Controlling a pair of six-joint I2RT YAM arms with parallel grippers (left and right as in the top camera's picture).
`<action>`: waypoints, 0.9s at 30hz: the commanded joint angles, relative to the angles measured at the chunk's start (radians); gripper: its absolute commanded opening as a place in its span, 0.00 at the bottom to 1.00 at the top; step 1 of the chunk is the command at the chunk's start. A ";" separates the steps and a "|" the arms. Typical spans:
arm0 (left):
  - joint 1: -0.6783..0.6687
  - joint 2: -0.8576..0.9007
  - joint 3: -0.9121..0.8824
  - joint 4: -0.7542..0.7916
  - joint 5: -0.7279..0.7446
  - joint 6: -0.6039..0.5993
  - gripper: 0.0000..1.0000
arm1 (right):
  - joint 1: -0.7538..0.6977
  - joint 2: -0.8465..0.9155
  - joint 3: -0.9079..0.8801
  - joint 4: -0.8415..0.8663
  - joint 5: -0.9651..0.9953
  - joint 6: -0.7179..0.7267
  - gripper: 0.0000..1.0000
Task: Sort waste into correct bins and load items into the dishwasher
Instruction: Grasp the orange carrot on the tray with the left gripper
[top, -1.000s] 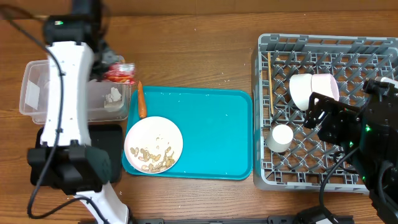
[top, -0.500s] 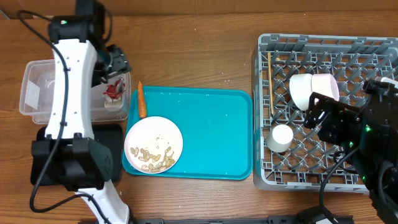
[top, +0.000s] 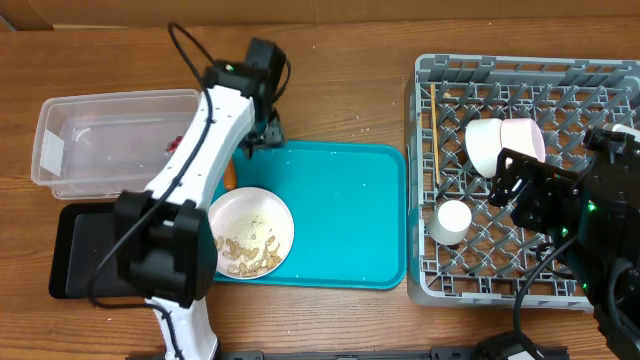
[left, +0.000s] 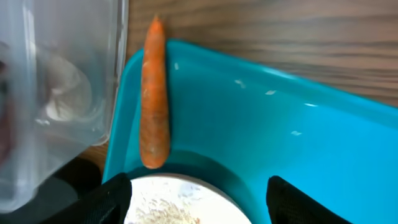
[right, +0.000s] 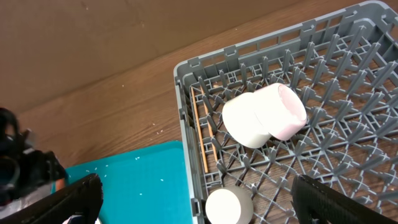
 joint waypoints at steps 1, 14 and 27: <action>0.034 0.033 -0.051 0.037 -0.061 -0.071 0.69 | -0.006 -0.005 0.019 0.005 -0.002 0.002 1.00; 0.048 0.154 -0.148 0.145 -0.058 -0.063 0.52 | -0.006 -0.005 0.019 0.005 -0.002 0.002 1.00; 0.046 0.180 -0.149 0.187 -0.006 -0.060 0.31 | -0.006 -0.005 0.019 0.005 -0.002 0.002 1.00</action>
